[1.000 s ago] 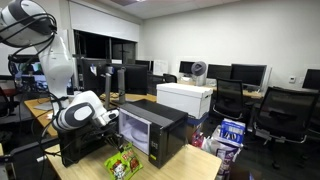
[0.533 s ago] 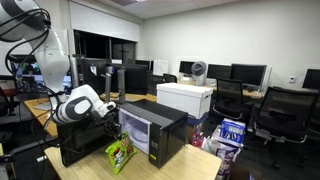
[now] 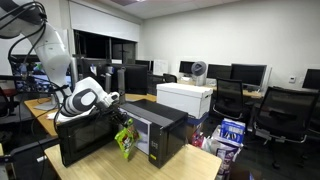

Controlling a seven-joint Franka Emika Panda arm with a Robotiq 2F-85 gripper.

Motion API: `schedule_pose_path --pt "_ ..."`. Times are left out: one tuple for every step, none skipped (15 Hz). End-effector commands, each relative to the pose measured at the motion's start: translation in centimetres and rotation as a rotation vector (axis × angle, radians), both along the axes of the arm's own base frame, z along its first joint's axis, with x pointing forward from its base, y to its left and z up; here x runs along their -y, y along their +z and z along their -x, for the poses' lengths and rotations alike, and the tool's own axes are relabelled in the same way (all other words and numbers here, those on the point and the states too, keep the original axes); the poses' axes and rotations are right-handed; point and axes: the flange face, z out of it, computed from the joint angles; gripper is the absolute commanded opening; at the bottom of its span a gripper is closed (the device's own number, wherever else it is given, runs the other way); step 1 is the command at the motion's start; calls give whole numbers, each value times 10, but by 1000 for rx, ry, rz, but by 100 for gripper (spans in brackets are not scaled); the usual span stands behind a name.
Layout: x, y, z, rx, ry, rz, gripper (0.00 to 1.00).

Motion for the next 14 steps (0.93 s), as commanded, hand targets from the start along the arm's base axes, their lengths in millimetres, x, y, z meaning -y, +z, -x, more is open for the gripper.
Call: schedule_pose_path --pt "-7 32 -15 57 61 58 0" --pt "-12 41 -23 78 81 79 0" --pt "-16 43 -27 87 100 101 0" --pt "-18 44 -28 92 117 118 0" --pt "-18 40 -28 88 137 142 0" --pt "-19 35 -27 77 157 170 0" --pt "-17 26 -26 55 179 204 0" --pt "-14 15 -25 30 197 236 0" --pt "-12 6 -24 15 211 264 0" --pt "-7 -6 -22 -9 224 287 0" --pt "-4 -17 -22 -25 235 309 0" --pt "-2 -26 -24 -35 244 327 0" --pt "-1 -35 -25 -43 253 348 0" --pt "1 -47 -27 -50 264 373 0"
